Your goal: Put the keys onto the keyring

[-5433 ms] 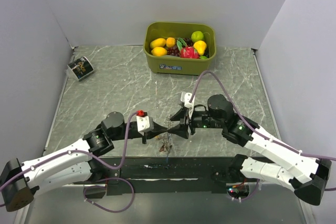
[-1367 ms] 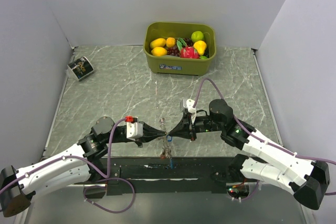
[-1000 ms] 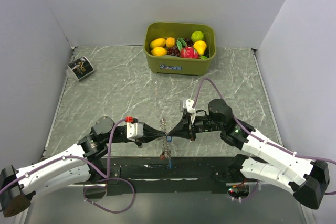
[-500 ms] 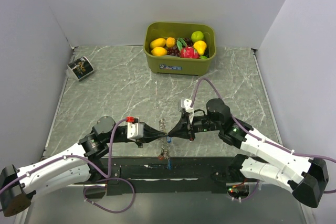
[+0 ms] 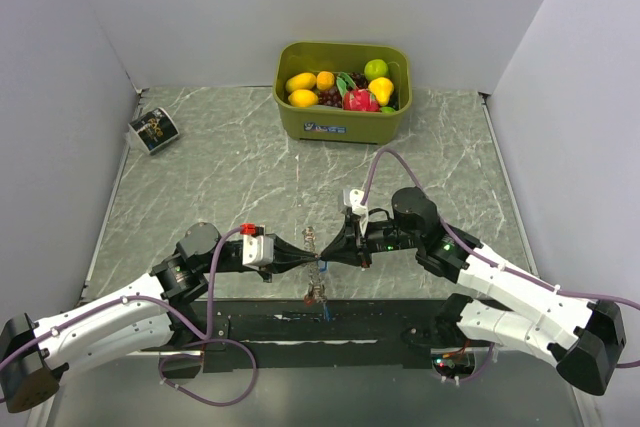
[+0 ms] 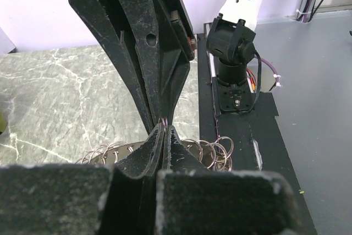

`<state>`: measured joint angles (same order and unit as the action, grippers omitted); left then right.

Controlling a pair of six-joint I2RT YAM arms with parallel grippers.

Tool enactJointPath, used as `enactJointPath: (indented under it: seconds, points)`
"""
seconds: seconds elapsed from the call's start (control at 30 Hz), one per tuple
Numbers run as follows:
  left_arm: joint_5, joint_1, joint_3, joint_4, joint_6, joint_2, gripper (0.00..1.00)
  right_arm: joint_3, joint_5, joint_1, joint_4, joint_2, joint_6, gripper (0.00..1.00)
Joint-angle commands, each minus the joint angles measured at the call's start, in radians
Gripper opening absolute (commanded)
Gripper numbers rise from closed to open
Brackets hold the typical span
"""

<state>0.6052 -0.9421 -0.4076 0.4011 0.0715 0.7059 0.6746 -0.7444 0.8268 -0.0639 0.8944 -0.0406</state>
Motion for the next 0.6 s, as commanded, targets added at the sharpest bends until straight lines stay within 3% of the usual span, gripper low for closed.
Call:
enactJointPath:
  seconds: [0.0, 0.2, 0.4, 0.57]
  points:
    - [0.05, -0.006, -0.01, 0.127, 0.014, -0.014, 0.01, 0.037, 0.071, -0.005, -0.013, -0.017, -0.03, 0.16]
    - [0.048, -0.006, -0.004, 0.127, 0.01, -0.02, 0.01, 0.033, 0.106, -0.006, -0.022, -0.061, -0.038, 0.22]
    - [0.047, -0.006, -0.01, 0.117, 0.02, -0.026, 0.01, 0.039, 0.106, -0.006, -0.059, -0.041, -0.056, 0.17]
    - [0.047, -0.006, -0.01, 0.113, 0.021, -0.028, 0.01, 0.025, 0.125, -0.008, -0.057, -0.069, -0.054, 0.2]
